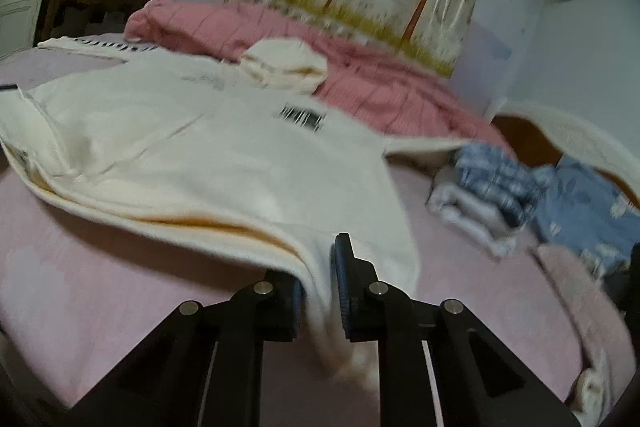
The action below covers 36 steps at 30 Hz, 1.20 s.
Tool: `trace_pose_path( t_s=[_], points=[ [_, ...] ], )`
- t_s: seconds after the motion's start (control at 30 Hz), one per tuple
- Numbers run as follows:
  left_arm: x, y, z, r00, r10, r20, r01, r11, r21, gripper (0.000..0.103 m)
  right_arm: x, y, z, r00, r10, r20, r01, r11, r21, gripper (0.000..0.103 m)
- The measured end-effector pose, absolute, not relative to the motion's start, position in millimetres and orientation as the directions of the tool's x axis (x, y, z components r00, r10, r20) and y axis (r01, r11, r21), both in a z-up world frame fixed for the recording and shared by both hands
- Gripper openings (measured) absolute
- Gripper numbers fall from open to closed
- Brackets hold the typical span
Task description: Fold large clothes
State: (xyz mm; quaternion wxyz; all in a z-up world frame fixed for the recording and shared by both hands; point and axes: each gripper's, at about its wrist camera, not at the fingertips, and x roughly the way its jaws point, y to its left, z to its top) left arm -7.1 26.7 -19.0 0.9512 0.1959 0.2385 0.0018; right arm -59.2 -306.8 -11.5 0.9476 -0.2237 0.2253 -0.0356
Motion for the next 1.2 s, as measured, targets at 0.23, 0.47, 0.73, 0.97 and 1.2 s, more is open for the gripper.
trace_pose_path(
  t_s=[0.23, 0.47, 0.73, 0.97, 1.2],
  points=[
    [91.8, 35.9, 4.2, 0.803, 0.031, -0.595, 0.154, 0.954, 0.258, 0.01, 16.3, -303.2, 12.7, 0.9, -0.19, -0.392, 0.005, 0.904, -0.427, 0.008],
    [165.9, 34.3, -18.5, 0.706, -0.019, -0.708, 0.233, 0.95, 0.206, 0.01, 101.0, -314.3, -0.1, 0.849, -0.147, -0.507, -0.031, 0.945, -0.327, 0.008],
    [178.4, 45.2, -29.7, 0.694, -0.082, -0.716, 0.27, 0.951, 0.153, 0.062, 144.2, -345.3, -25.3, 0.763, 0.016, -0.646, -0.097, 0.991, -0.09, 0.009],
    [122.0, 62.4, 15.7, 0.802, -0.157, -0.576, 0.265, 0.958, 0.107, 0.102, 121.9, -354.8, -13.7, 0.807, 0.053, -0.588, -0.105, 0.993, -0.055, 0.012],
    [109.7, 71.3, 9.3, 0.77, -0.169, -0.615, 0.266, 0.962, 0.068, 0.102, 103.4, -368.3, -0.8, 0.857, 0.011, -0.515, -0.041, 0.998, -0.048, 0.083]
  ],
)
